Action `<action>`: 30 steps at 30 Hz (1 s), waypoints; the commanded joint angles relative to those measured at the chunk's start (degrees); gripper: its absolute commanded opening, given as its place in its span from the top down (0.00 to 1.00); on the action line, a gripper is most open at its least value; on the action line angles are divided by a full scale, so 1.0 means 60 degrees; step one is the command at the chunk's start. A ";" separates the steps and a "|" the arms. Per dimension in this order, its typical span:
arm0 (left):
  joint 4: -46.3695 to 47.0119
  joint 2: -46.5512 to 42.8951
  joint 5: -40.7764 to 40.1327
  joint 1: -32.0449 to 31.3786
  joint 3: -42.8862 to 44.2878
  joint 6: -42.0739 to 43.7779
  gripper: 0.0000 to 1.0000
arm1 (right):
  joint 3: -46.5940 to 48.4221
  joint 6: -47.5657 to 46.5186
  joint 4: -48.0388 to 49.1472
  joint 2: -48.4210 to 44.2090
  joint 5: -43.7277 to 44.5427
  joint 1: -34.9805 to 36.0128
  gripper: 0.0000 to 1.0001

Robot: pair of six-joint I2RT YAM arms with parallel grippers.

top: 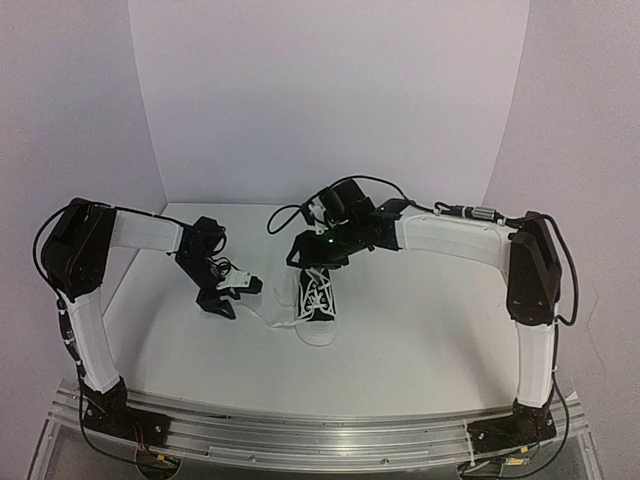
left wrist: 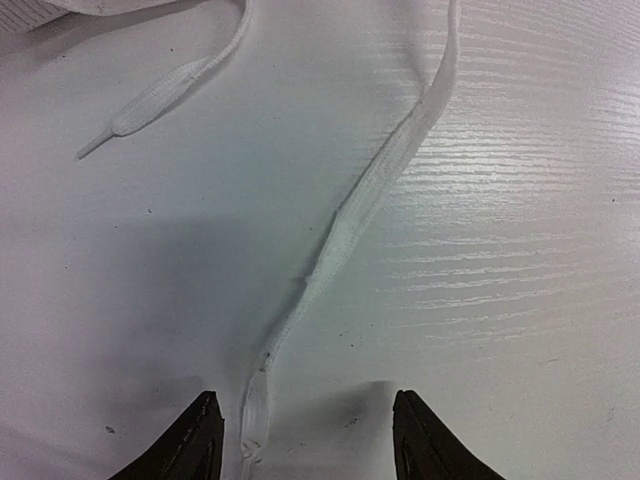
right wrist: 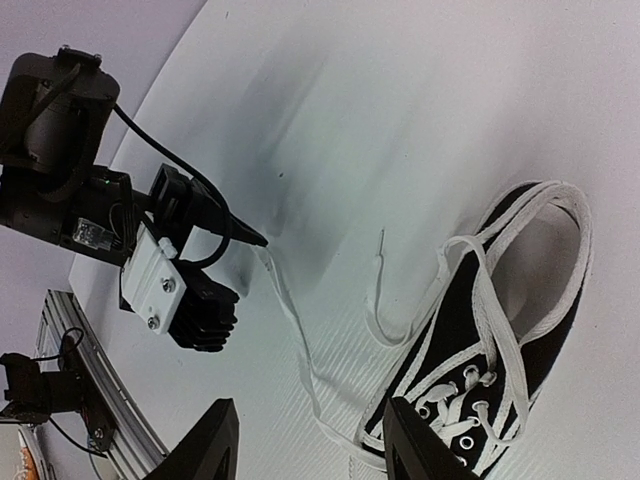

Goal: Tie the shoes

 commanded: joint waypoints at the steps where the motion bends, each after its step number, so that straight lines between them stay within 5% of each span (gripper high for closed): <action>1: 0.0652 0.0117 -0.0218 -0.0131 0.0059 0.0111 0.44 | 0.0306 -0.0086 -0.0101 0.0245 -0.0121 0.0021 0.51; 6: 0.0924 0.0500 -0.0488 -0.0288 0.0213 0.0044 0.49 | 0.0293 -0.0112 -0.0104 0.0281 -0.0338 0.0023 0.51; 10: 0.0654 0.0726 -0.0474 -0.0296 0.0359 0.0314 0.61 | 0.0193 -0.0125 -0.0092 0.0174 -0.0291 0.0017 0.52; 16: 0.0650 0.0893 -0.0512 -0.0413 0.0356 0.0501 0.99 | 0.0131 -0.0116 -0.0098 0.0205 -0.0272 0.0022 0.53; 30: 0.1790 0.0301 -0.1054 -0.0220 0.3229 -0.3937 1.00 | -0.0529 -0.2922 0.0957 -0.0558 0.0455 0.1103 0.55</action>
